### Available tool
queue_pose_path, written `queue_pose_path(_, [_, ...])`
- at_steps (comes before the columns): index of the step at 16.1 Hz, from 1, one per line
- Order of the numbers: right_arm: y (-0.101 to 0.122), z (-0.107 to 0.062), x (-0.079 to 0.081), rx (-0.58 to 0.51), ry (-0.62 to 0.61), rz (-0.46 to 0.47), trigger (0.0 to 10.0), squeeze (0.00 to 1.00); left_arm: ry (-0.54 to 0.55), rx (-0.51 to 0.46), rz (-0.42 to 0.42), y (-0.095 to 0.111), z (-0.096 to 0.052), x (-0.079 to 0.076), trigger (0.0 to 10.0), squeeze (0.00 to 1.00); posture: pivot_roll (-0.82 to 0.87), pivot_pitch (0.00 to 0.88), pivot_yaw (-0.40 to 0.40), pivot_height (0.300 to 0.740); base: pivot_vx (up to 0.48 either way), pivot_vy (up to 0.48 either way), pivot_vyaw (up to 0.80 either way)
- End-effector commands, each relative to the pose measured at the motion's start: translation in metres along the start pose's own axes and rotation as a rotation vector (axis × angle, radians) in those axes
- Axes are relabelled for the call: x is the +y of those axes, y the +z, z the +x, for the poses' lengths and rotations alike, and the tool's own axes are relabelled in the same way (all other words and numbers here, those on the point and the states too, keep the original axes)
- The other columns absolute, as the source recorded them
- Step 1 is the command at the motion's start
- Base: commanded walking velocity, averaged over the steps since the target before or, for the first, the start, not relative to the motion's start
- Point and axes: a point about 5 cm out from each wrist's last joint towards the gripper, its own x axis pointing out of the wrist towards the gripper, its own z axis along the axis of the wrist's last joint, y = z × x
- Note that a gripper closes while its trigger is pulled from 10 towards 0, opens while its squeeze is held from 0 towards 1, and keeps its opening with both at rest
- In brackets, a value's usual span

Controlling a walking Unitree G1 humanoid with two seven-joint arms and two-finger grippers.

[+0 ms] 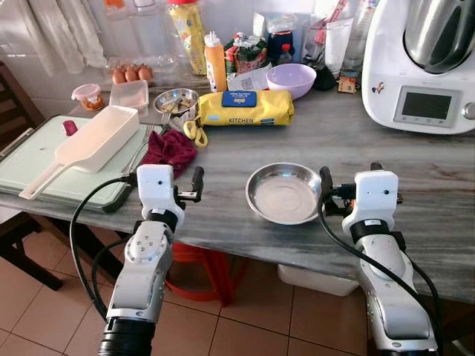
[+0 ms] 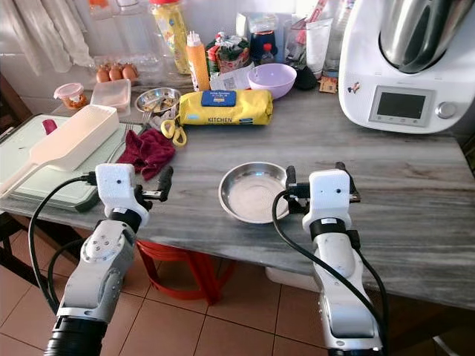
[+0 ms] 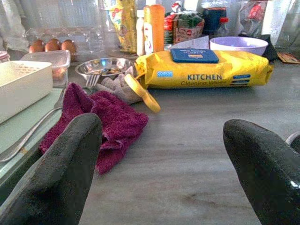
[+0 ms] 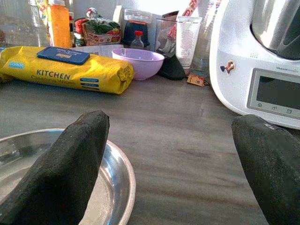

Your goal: Setting the table

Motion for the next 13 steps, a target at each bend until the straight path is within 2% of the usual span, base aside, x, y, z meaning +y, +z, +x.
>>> queue_pose_path(1, [0.0022, -0.0004, -0.0002, -0.009, 0.001, 0.009, 10.0, 0.0, 0.016, 0.009, 0.015, 0.0005, 0.0016, 0.0025, 10.0, 0.0, -0.1, 0.067, 0.098, 0.74, -0.24, 0.0, 0.0])
queue_pose_path(13, [0.0011, 0.001, -0.0006, -0.004, -0.019, 0.005, 10.0, 0.0, 0.013, 0.026, 0.035, 0.0005, 0.0036, 0.0044, 10.0, 0.0, -0.09, 0.064, 0.111, 0.74, -0.279, 0.0, 0.0])
